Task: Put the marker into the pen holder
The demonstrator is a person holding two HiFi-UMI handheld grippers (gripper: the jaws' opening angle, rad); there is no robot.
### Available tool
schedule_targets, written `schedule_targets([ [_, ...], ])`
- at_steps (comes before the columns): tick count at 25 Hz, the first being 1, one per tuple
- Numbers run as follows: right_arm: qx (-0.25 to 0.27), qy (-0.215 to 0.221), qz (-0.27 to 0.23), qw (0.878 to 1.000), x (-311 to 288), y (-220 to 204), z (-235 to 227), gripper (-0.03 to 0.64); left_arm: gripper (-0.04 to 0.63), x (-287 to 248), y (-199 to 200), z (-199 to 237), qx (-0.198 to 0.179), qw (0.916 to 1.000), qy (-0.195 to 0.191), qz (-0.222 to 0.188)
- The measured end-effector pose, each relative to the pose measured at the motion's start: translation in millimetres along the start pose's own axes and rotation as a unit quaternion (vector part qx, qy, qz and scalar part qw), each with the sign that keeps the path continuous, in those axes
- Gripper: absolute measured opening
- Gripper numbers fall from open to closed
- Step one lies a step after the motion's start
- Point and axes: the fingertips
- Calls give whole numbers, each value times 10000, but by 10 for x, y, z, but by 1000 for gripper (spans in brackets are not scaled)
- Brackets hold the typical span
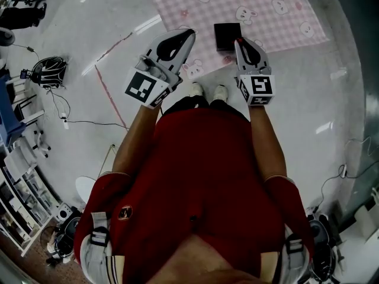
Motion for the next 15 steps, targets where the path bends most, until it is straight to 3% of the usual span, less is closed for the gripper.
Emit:
schedule_targets([
  [15,238,-25,298,9993,-119,-210,35,41,6,-36,-48,99,65,9999,37,71],
])
Point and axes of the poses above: the fingertips, and each gripper's own axes: x backward along the fingers, z to its left, y out of its top, and after that the axes turned 11 degrees about x, right-handed
